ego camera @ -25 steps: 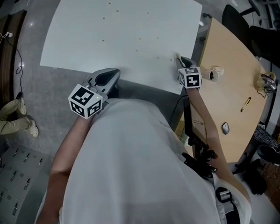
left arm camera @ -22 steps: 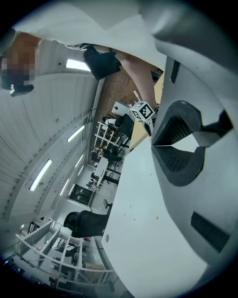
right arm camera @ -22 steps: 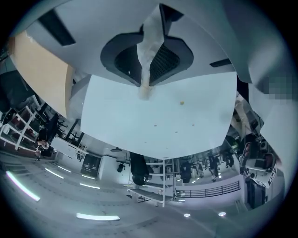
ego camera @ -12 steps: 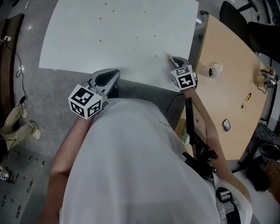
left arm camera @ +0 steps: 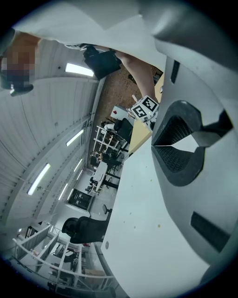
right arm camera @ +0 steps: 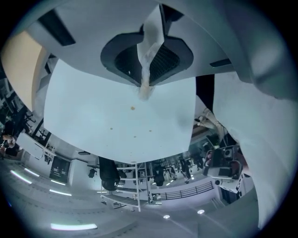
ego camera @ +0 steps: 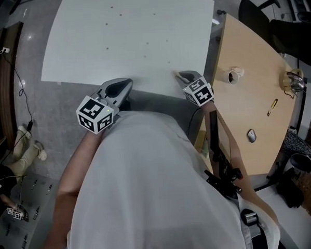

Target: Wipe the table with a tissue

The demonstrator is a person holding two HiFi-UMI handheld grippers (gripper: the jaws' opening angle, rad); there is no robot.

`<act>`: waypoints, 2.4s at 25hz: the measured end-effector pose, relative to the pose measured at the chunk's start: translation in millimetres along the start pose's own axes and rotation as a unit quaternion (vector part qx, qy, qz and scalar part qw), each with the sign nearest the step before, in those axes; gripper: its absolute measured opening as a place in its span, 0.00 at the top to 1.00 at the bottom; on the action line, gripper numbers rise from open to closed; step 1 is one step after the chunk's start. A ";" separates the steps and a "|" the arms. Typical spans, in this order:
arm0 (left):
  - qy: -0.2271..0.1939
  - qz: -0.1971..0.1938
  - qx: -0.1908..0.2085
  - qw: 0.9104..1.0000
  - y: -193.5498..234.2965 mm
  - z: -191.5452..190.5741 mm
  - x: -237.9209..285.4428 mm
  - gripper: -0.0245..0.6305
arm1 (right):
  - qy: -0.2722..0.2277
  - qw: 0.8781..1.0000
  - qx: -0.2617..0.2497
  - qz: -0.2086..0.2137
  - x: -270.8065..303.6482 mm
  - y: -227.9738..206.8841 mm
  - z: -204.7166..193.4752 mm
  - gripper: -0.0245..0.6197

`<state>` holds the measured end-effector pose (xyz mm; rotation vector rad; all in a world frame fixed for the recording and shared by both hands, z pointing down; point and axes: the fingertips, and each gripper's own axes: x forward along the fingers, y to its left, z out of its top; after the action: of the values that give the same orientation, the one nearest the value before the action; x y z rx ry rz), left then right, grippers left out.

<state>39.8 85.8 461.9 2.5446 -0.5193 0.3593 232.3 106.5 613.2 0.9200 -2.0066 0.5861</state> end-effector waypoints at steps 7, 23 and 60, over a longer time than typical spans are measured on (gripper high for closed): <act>-0.003 -0.004 0.005 1.000 1.4 7.4 0.3 0.95 | -0.091 0.987 0.128 0.017 -19.3 -4.4 9.6 0.87; 0.017 -0.019 0.001 1.000 18.5 -3.3 -3.9 0.95 | -0.117 0.970 0.203 -0.062 -9.6 -29.6 26.4 0.87; 0.013 -0.107 0.022 0.994 72.9 28.4 -26.7 0.95 | -0.009 0.981 0.127 -0.148 32.1 -2.2 52.1 0.87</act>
<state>-10.8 20.5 460.5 2.6022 -0.2278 0.3288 195.9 57.2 611.7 1.3550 -1.7890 0.6756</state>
